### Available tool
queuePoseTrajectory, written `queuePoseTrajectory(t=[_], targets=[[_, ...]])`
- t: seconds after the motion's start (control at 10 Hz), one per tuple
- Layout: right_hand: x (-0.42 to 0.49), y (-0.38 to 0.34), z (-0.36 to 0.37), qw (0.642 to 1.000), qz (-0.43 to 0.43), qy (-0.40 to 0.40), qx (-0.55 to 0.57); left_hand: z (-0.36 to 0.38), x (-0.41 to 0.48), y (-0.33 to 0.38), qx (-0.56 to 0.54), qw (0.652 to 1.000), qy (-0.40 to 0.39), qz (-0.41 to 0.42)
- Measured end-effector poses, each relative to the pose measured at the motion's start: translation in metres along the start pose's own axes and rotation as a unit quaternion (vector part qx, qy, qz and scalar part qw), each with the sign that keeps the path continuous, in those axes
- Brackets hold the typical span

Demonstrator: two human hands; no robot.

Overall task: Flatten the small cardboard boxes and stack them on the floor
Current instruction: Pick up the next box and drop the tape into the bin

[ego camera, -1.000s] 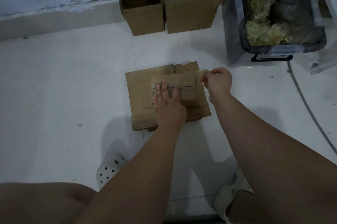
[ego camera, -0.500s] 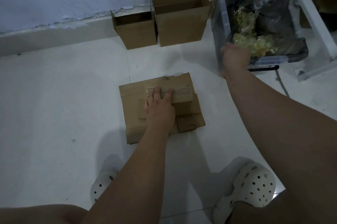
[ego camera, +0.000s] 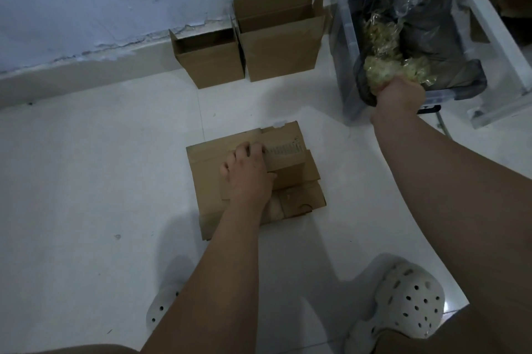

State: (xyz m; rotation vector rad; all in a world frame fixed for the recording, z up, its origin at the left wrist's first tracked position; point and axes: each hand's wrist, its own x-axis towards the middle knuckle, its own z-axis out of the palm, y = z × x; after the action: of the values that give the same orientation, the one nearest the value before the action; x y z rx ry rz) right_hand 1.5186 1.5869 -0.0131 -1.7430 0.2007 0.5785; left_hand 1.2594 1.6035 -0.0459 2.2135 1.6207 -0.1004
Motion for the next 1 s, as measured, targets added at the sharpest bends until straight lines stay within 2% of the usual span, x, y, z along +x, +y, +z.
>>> queuePoseTrajectory(t=[0.1, 0.2, 0.3, 0.4, 0.5, 0.6, 0.7, 0.8, 0.9, 1.0], targets=[[0.017, 0.005, -0.005, 0.999, 0.029, -0.016, 0.038, -0.001, 0.001, -0.004, -0.007, 1.000, -0.009, -0.006], [0.025, 0.006, 0.003, 0.981, -0.015, 0.038, -0.188, -0.001, -0.001, -0.005, -0.009, 1.000, -0.018, 0.000], [0.010, 0.007, 0.010, 0.998, -0.039, 0.056, 0.010, -0.002, -0.002, -0.003, -0.013, 1.000, -0.022, 0.003], [-0.001, 0.006, 0.011, 0.996, -0.077, 0.021, -0.047, -0.003, -0.002, -0.002, -0.010, 1.000, -0.024, 0.003], [-0.006, 0.009, 0.014, 0.971, -0.153, 0.027, -0.179, -0.004, -0.001, -0.002, -0.004, 1.000, -0.024, 0.004], [-0.014, 0.018, 0.018, 0.933, -0.256, 0.008, -0.254, -0.004, 0.001, 0.001, -0.006, 1.000, -0.020, 0.005], [-0.034, 0.031, 0.024, 0.919, -0.272, -0.069, -0.276, -0.006, 0.002, 0.003, 0.011, 1.000, -0.019, 0.004], [-0.049, 0.045, 0.028, 0.931, -0.173, -0.179, -0.268, -0.011, 0.001, 0.002, 0.055, 0.997, -0.037, 0.027], [-0.064, 0.052, 0.026, 0.919, -0.040, -0.258, -0.294, -0.020, -0.006, 0.006, 0.045, 0.995, -0.075, 0.051], [-0.077, 0.059, 0.019, 0.918, 0.057, -0.274, -0.282, -0.024, -0.019, 0.012, 0.078, 0.991, -0.068, 0.088]])
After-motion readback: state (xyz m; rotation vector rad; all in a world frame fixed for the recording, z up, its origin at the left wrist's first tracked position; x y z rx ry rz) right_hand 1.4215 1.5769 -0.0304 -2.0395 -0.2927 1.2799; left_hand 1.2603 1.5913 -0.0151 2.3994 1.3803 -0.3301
